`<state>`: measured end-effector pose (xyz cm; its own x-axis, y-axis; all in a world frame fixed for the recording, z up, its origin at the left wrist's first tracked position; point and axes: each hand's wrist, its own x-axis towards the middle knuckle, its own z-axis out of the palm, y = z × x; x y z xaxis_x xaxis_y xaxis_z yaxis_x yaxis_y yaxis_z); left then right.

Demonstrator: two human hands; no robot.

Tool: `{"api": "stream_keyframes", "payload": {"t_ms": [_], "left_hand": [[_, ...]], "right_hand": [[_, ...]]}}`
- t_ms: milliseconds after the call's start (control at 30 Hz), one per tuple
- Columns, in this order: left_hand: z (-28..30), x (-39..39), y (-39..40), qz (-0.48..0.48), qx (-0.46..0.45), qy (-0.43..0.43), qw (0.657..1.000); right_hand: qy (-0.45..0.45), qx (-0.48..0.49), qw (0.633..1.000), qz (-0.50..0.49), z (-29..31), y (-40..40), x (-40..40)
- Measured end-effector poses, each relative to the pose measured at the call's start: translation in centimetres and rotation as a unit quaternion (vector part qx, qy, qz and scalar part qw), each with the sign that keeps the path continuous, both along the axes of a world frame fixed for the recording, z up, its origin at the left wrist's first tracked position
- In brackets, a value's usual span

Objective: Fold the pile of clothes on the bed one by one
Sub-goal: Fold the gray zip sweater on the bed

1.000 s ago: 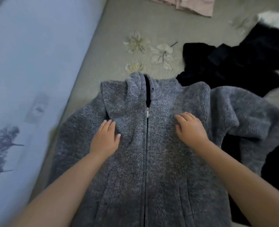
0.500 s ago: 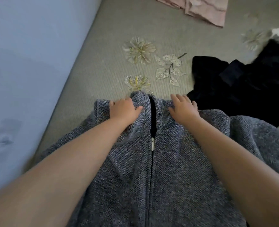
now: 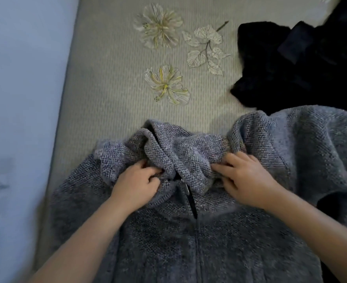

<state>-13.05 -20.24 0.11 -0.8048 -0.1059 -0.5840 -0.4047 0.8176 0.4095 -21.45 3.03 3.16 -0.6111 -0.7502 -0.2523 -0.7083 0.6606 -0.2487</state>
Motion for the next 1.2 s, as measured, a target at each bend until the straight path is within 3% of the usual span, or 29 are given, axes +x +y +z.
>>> {"api": "stream_keyframes", "payload": {"t_ms": [33, 100, 167, 267, 367, 467, 533, 600, 667, 700, 733, 833, 900, 1000, 1100, 1200], "left_hand": [[0.1, -0.1, 0.5, 0.024, 0.006, 0.005, 1.000], [0.1, -0.9, 1.3, 0.099, -0.009, 0.056, 0.993], [0.0, -2.0, 2.1, 0.161, -0.035, 0.105, 0.981], [-0.1, -2.8, 3.0, 0.234, -0.032, 0.122, 0.964], [0.6, -2.7, 3.0, 0.256, -0.012, 0.157, 0.954], [3.3, -4.2, 1.7, 0.266, -0.006, 0.276, 0.923], [5.9, -6.7, 0.4, 0.250, -0.013, 0.395, 0.884], [8.2, -9.5, -0.6, 0.197, -0.050, 0.515, 0.833], [9.5, -12.0, -0.8, 0.154, -0.088, 0.587, 0.790], [9.6, -13.2, -0.8, 0.154, -0.099, 0.584, 0.791], [9.4, -14.3, -0.7, 0.164, -0.096, 0.547, 0.816], [6.8, -16.3, -0.9, 0.200, -0.135, 0.262, 0.934], [4.6, -16.0, -1.0, 0.192, -0.161, 0.125, 0.960], [1.0, -12.5, -0.5, 0.142, -0.170, 0.072, 0.973], [-2.3, -7.9, -1.0, 0.115, -0.174, 0.042, 0.977], [-4.0, -5.4, -2.3, 0.116, -0.181, 0.076, 0.974]], "right_hand": [[-0.039, -0.006, 0.999, -0.036, 0.0, 0.0, 0.2], [-0.026, -0.029, 0.992, -0.119, -0.3, -1.3, -0.8], [0.002, 0.039, 0.985, -0.170, -1.1, -3.3, -2.8], [-0.105, 0.206, 0.966, -0.111, -2.5, -5.7, -6.4], [-0.176, 0.202, 0.957, -0.109, -1.7, -7.1, -8.1], [-0.124, 0.095, 0.970, -0.186, 1.2, -7.0, -9.4], [-0.032, -0.049, 0.968, -0.242, 4.0, -6.5, -10.8], [0.105, -0.252, 0.925, -0.265, 7.0, -6.6, -12.2], [0.207, -0.364, 0.869, -0.263, 8.9, -7.1, -13.3], [0.207, -0.373, 0.862, -0.274, 9.0, -7.6, -13.8], [0.171, -0.355, 0.870, -0.296, 8.5, -8.0, -14.5], [-0.024, -0.120, 0.923, -0.366, 5.6, -8.4, -16.4], [-0.055, 0.006, 0.940, -0.338, 3.2, -8.0, -16.3], [-0.039, 0.086, 0.957, -0.274, -0.9, -6.4, -13.3], [-0.015, 0.163, 0.947, -0.277, -4.4, -3.7, -9.9], [0.012, 0.220, 0.938, -0.269, -5.7, -1.7, -8.9]]}}
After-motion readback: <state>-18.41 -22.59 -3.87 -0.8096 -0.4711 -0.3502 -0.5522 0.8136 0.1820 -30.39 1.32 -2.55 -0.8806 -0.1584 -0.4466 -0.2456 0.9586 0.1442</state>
